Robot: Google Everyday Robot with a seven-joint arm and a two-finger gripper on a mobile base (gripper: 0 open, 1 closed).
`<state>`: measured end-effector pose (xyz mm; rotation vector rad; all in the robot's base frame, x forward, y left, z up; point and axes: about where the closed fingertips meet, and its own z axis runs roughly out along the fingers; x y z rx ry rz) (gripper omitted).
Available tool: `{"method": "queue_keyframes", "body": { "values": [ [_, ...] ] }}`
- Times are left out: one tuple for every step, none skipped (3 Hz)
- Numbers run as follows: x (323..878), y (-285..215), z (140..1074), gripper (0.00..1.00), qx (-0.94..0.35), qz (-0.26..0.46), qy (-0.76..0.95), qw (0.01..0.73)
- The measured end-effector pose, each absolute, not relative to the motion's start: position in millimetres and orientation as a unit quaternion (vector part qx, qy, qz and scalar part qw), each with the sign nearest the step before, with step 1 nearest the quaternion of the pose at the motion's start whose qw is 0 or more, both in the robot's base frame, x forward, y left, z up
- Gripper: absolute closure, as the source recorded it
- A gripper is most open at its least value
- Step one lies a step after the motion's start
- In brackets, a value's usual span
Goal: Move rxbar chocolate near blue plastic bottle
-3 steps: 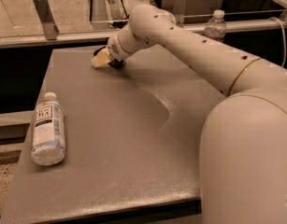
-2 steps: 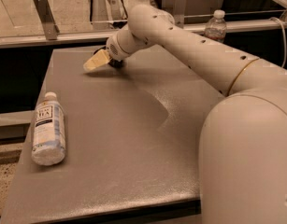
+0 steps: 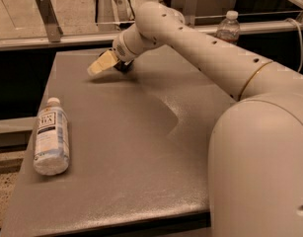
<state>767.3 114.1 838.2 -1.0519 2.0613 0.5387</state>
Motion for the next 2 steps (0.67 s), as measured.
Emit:
{"method": "queue_keyframes", "body": {
  "values": [
    [768.1,112.0,843.7,0.0,-0.424,0.205,0.797,0.377],
    [768.1,109.0,842.8,0.02,-0.437,0.19,0.797,0.372]
  ]
}}
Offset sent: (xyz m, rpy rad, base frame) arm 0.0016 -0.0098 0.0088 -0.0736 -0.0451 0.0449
